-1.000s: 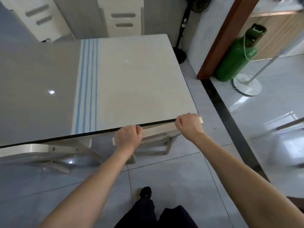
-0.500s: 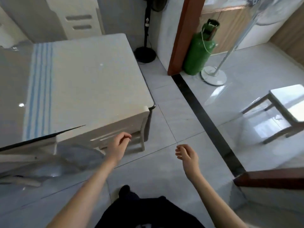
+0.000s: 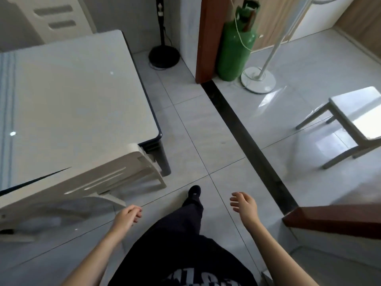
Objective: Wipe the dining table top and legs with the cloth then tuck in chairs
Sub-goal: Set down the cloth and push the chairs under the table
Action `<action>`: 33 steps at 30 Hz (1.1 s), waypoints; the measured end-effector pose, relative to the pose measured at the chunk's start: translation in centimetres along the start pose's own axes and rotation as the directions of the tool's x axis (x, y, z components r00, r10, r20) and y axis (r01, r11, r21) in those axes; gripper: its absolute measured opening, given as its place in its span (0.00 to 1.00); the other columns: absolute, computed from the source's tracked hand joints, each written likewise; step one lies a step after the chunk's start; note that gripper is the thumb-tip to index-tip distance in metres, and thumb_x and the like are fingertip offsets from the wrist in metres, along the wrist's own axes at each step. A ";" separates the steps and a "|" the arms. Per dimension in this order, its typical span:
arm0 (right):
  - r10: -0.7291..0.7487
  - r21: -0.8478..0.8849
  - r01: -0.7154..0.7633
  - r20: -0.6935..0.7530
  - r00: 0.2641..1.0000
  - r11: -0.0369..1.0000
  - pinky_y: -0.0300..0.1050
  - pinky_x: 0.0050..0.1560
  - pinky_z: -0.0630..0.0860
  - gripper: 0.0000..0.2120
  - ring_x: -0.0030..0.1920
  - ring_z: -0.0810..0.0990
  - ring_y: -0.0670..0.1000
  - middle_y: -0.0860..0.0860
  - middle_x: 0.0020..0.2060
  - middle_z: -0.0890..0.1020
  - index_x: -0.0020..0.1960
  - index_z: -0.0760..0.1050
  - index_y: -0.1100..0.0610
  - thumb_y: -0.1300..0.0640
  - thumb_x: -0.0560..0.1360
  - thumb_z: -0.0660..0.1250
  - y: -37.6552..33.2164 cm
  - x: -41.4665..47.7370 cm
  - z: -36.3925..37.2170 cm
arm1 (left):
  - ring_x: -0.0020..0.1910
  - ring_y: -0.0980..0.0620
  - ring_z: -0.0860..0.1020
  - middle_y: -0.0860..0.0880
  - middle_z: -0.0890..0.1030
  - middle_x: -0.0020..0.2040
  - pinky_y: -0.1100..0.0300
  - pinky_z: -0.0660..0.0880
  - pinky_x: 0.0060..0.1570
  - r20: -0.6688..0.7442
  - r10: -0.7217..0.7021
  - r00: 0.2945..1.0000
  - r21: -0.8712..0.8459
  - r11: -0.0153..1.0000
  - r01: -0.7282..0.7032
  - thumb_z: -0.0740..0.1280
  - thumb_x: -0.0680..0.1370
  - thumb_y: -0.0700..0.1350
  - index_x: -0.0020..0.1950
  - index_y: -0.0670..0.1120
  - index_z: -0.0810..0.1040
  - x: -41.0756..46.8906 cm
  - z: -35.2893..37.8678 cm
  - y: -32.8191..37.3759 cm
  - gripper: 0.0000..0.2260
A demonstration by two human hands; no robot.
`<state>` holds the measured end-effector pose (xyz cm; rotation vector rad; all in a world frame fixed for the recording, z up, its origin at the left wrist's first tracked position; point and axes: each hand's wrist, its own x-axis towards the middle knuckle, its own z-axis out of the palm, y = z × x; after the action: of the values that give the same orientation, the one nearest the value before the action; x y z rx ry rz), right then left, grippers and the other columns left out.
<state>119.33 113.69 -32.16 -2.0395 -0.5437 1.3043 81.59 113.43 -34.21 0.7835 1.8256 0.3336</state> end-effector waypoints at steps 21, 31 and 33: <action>-0.001 -0.282 -0.006 -0.024 1.000 0.959 0.51 0.41 0.79 0.09 0.39 0.81 0.58 0.60 0.42 0.82 0.50 0.78 0.60 0.62 0.80 0.59 -26.5 33.4 -7.6 | 0.34 0.51 0.74 0.47 0.78 0.35 0.69 0.69 0.30 0.048 0.037 0.998 -0.224 0.974 -0.025 0.57 0.80 0.36 0.39 0.43 0.77 21.9 12.6 37.7 0.13; -0.026 -0.450 0.183 0.334 0.942 0.874 0.49 0.42 0.76 0.08 0.38 0.80 0.56 0.60 0.42 0.82 0.47 0.78 0.58 0.60 0.79 0.60 -47.2 53.4 2.0 | 0.38 0.43 0.77 0.41 0.80 0.37 0.51 0.74 0.44 -0.250 -0.287 0.925 -0.609 0.789 0.080 0.60 0.79 0.37 0.39 0.41 0.79 26.3 13.2 46.1 0.12; -0.044 -0.464 0.238 0.391 0.919 0.853 0.48 0.42 0.76 0.09 0.39 0.80 0.56 0.58 0.42 0.82 0.49 0.78 0.59 0.60 0.80 0.59 -51.2 55.7 5.6 | 0.41 0.38 0.78 0.35 0.81 0.39 0.45 0.74 0.48 -0.282 -0.347 0.894 -0.657 0.749 0.083 0.61 0.79 0.37 0.40 0.39 0.80 27.0 13.0 45.7 0.11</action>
<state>137.57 187.34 -33.00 -2.0973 -1.3102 1.5843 103.90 163.30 -33.02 0.0106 1.9607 0.9483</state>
